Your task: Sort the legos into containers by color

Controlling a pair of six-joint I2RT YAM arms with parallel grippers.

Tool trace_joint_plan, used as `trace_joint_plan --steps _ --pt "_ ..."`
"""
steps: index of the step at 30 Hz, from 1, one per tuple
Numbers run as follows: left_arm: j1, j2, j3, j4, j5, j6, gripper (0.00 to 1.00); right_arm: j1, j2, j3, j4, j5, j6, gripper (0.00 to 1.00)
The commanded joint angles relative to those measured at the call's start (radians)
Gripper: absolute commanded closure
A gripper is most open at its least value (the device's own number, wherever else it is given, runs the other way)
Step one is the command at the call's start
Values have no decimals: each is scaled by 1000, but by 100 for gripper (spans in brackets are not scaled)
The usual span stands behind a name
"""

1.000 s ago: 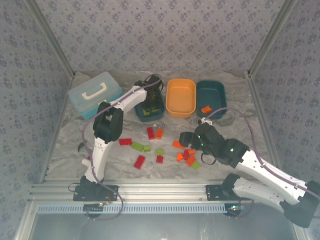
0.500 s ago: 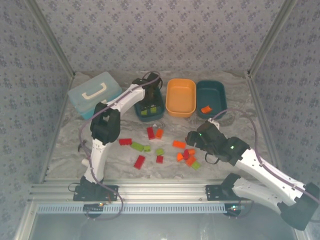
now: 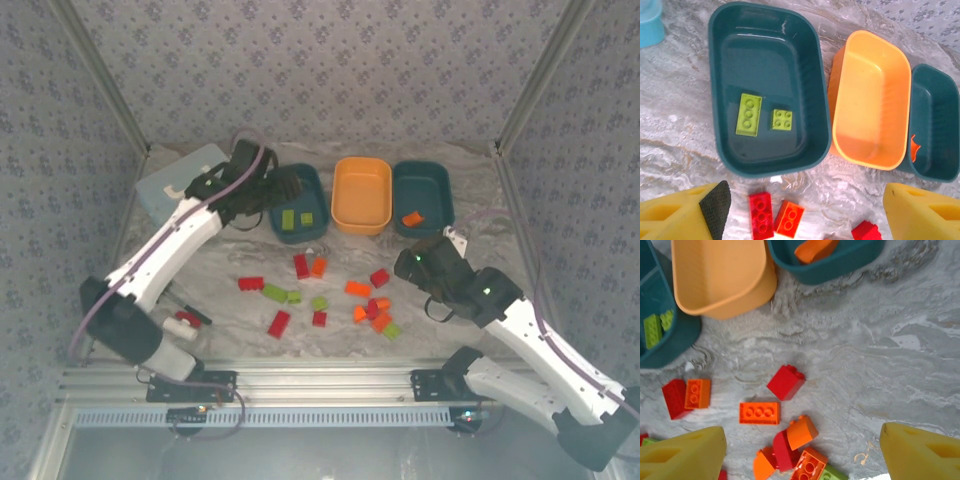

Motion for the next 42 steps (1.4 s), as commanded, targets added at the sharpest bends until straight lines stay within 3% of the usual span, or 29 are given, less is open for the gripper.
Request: trace_joint_plan --steps 1,8,15,20,23,31,35,39,42 --pt "-9 -108 -169 104 34 15 16 -18 -11 67 -67 66 8 20" --pt "-18 -319 -454 190 61 6 15 -79 52 58 -37 -17 -34 22" --pt "-78 -451 -626 233 57 -1 15 -77 178 -107 173 -140 100 26" --pt "-99 -509 -674 246 56 -35 15 -67 334 -193 404 -192 154 29" --pt "-121 -522 -675 237 40 -52 15 -60 445 -133 399 -175 170 22" --pt "-193 -536 -654 225 -25 -73 15 -65 617 -86 463 -175 307 21" --pt "-228 -540 -640 204 -68 -83 15 -80 697 -50 449 -182 353 28" --pt "-247 -551 -638 191 -88 -88 15 -80 756 -28 433 -192 398 47" --pt "-254 -563 -640 185 -95 -91 15 -86 798 -30 446 -214 418 52"
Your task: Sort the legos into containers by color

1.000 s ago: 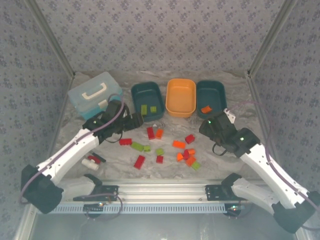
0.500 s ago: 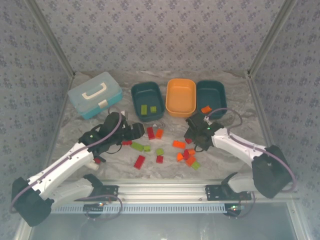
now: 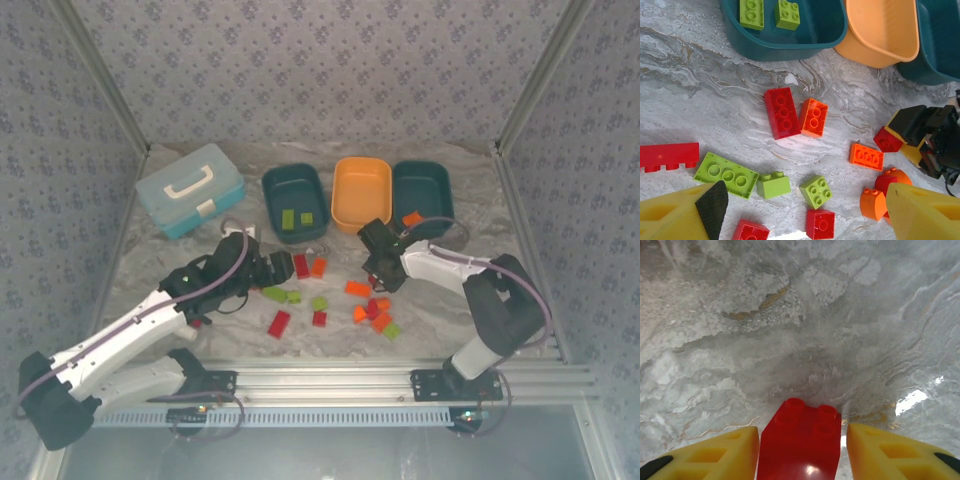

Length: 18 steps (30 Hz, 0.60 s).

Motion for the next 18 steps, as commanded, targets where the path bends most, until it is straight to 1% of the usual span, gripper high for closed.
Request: trace_joint_plan --steps 1,3,4,5,8,10,12,14,15,18 --pt "-12 -31 39 -17 -37 -10 15 -10 45 18 -5 -23 66 53" --pt "-14 -41 39 -24 -44 -10 15 -9 53 18 0 -26 69 67" --pt "-15 -45 39 -26 -46 -9 15 -6 47 19 -4 -16 69 76" --pt "-16 -50 39 -31 -51 -8 15 0 32 23 -16 1 66 81" --pt "-15 -54 35 -33 -54 -6 15 35 -36 72 -84 104 19 81" --pt "-16 -46 28 -20 -49 -7 15 61 -82 134 -143 190 -48 80" --pt "-15 -27 27 -2 -41 -7 14 66 -103 215 -195 244 -119 79" --pt "-15 4 36 27 -25 -7 14 38 -85 304 -213 271 -232 78" --pt "-15 16 41 39 -20 -7 14 17 -63 376 -215 263 -284 77" --pt "-16 58 66 65 -5 -8 14 -53 62 556 -259 237 -428 77"
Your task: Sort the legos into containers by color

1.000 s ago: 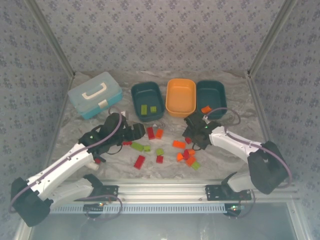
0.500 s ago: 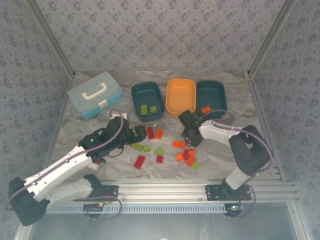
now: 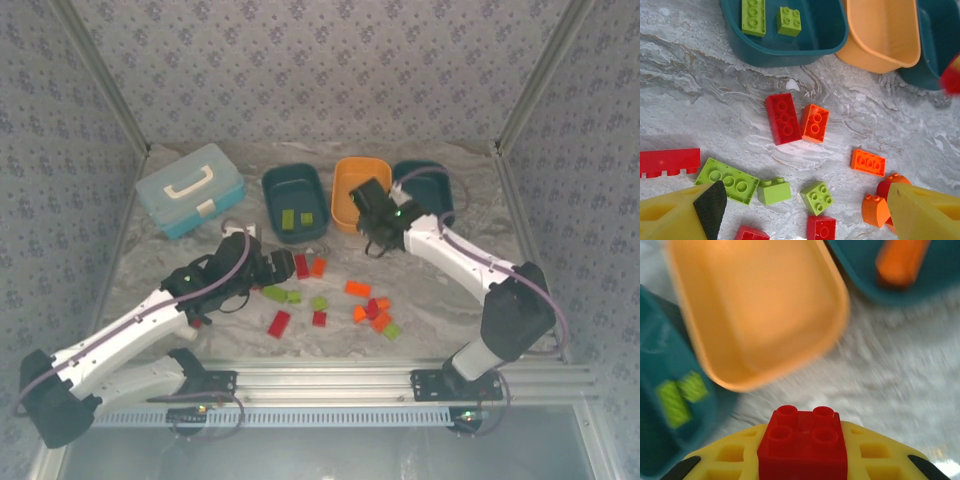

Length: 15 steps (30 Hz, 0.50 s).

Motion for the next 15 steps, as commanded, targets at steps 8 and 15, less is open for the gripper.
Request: trace_joint_plan --steps 8,15 --pt "-7 63 100 48 16 3 14 -144 452 489 -190 -113 -388 77" --pt "-6 49 89 15 7 -1 14 -150 644 640 -164 -320 -471 72"
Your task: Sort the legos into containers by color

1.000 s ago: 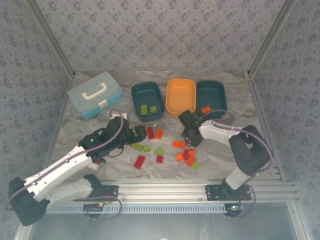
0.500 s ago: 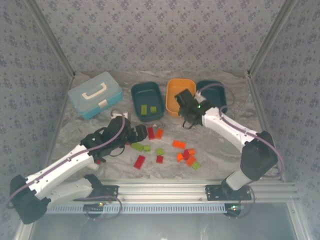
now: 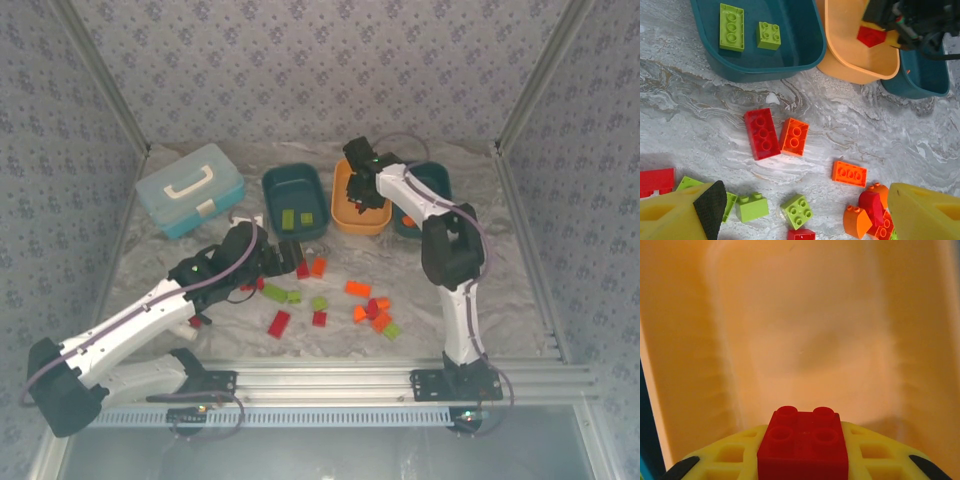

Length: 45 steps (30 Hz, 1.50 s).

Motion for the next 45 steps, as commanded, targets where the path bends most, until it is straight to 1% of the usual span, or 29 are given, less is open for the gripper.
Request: trace_joint_plan --steps 1,7,16,21,23,25,31,35,38,43,45 --pt "-7 -17 10 -15 0 -6 14 2 63 102 -47 -125 -76 71" --pt "-6 -57 -13 -32 -10 -17 14 -9 169 196 -92 -192 -58 68" --pt "-6 -74 -11 -47 -14 -14 14 -18 213 228 -115 -170 -54 66" --pt "-6 -83 -18 -55 -11 -17 14 -24 213 230 -109 -169 -53 46" --pt "-6 -92 -19 -61 -13 -17 14 -26 211 235 -113 -172 -54 43" --pt "-6 -102 -20 -71 -23 -19 14 -26 189 233 -117 -159 -55 42" --pt "-6 -134 -25 -94 -50 -20 14 -5 -64 120 -66 -59 -79 42" --pt "-6 -132 -19 -104 -52 -24 14 41 -275 11 -69 19 -96 42" --pt "-7 -132 -11 -115 -47 -28 14 99 -454 -145 -67 58 -92 42" --pt "-7 -151 -7 -159 -43 -35 14 252 -769 -455 -105 108 -53 42" --pt "-6 -161 -14 -172 -40 -38 14 332 -878 -567 -171 153 31 42"
